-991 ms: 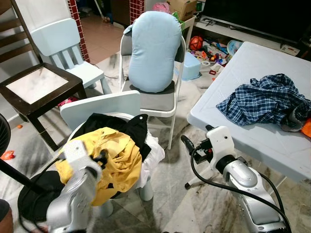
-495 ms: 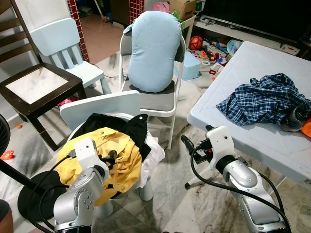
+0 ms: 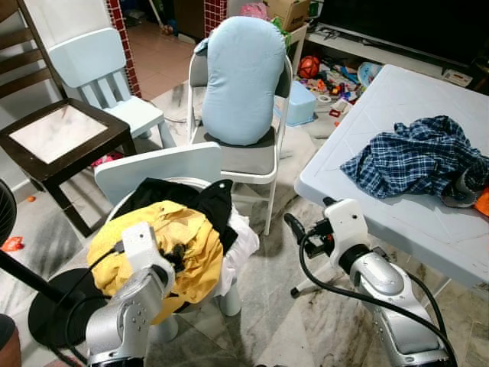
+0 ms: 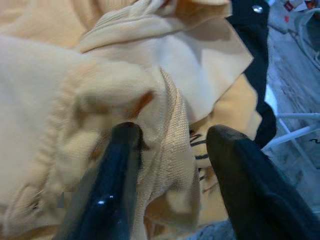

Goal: Hang hanger

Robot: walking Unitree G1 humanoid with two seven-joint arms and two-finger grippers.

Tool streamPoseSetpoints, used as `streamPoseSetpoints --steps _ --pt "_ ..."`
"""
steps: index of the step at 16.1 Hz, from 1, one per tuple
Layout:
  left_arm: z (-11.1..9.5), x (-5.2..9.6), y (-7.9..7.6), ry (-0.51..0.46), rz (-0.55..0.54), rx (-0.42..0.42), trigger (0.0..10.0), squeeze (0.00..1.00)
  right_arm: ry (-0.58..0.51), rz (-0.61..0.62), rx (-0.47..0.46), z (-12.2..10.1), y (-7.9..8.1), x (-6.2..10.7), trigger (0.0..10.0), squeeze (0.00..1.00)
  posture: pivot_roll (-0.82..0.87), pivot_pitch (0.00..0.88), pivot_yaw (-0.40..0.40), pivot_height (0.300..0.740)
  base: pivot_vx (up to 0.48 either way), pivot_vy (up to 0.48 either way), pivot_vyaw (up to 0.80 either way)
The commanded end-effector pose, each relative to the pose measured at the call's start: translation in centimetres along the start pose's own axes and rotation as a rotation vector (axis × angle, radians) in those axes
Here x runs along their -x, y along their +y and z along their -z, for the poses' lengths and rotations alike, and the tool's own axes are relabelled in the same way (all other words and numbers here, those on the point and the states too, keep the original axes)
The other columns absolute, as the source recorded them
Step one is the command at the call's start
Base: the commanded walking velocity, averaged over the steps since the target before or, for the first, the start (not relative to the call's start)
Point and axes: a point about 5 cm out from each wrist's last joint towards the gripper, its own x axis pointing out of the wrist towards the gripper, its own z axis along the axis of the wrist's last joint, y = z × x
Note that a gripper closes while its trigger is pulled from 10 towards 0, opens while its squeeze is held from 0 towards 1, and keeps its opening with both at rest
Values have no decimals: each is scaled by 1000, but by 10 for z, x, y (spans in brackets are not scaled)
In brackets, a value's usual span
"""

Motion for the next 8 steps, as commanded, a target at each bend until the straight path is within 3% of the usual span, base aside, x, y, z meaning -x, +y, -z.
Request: streamPoseSetpoints --steps 1,4,5,6,7,8 --pt "3 -1 -4 20 16 -1 0 0 1 2 10 0 -2 -1 10000 0 0 87 -58 740 0 0 0" --pt "5 -1 -3 28 14 2 0 0 1 -1 10 0 0 -1 10000 0 -2 88 -57 740 0 0 0" --pt "5 1 -3 42 17 5 3451 0 5 -1 11 1 -1 0 10000 0 -2 87 -57 740 0 0 0" --pt "5 3 -3 40 23 9 2275 0 7 0 11 2 -1 0 10000 0 0 89 -56 740 0 0 0" --pt "5 4 -3 37 20 12 0 0 7 1 11 2 -1 0 10000 0 0 89 -56 740 0 0 0" --pt "10 5 2 61 8 38 0 0 8 -2 12 1 -1 -1 10000 0 2 88 -57 740 0 0 0"
